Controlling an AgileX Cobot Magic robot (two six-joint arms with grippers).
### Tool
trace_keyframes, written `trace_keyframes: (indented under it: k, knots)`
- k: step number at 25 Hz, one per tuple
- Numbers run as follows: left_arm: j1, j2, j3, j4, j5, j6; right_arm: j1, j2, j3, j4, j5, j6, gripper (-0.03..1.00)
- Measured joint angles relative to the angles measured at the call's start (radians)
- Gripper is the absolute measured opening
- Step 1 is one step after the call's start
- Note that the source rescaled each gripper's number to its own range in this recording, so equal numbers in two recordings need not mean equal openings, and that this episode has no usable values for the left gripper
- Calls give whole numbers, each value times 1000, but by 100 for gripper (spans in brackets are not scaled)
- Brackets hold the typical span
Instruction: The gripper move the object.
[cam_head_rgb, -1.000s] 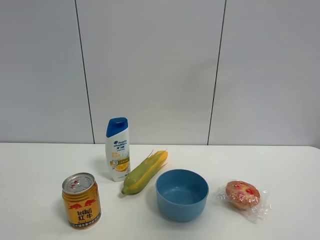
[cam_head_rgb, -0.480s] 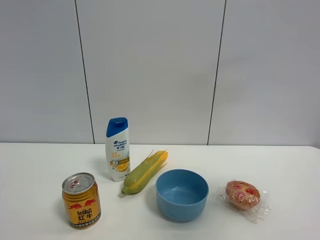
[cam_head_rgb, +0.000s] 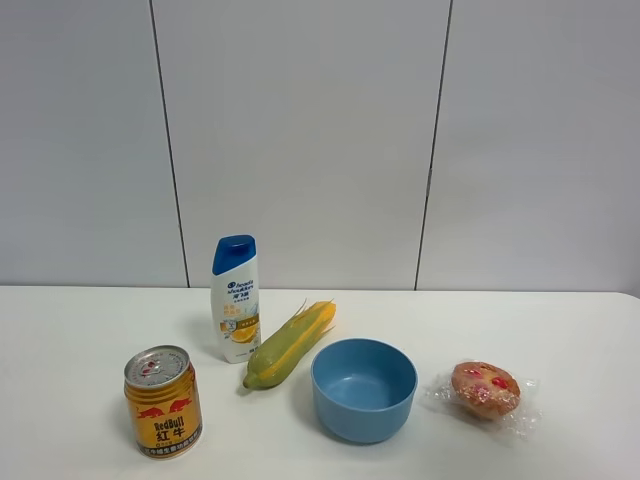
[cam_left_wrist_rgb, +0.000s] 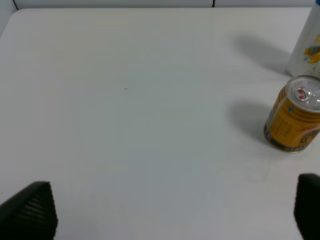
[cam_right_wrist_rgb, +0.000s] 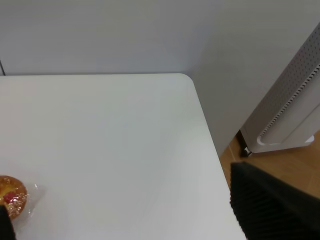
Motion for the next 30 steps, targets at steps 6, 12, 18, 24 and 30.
trace_keyframes:
  k: [6, 12, 18, 24, 30]
  knots:
    - [0, 0, 0, 0, 0, -1, -43, -171, 142, 62, 24, -23, 57]
    - [0, 0, 0, 0, 0, -1, -60, -318, 271, 48, 58, -22, 57]
    - [0, 0, 0, 0, 0, 0, -60, -369, 399, 40, 78, -20, 57]
    - [0, 0, 0, 0, 0, 0, -60, -443, 484, 40, 70, 5, 57]
    - [0, 0, 0, 0, 0, -1, -60, -548, 485, 40, 68, 7, 57]
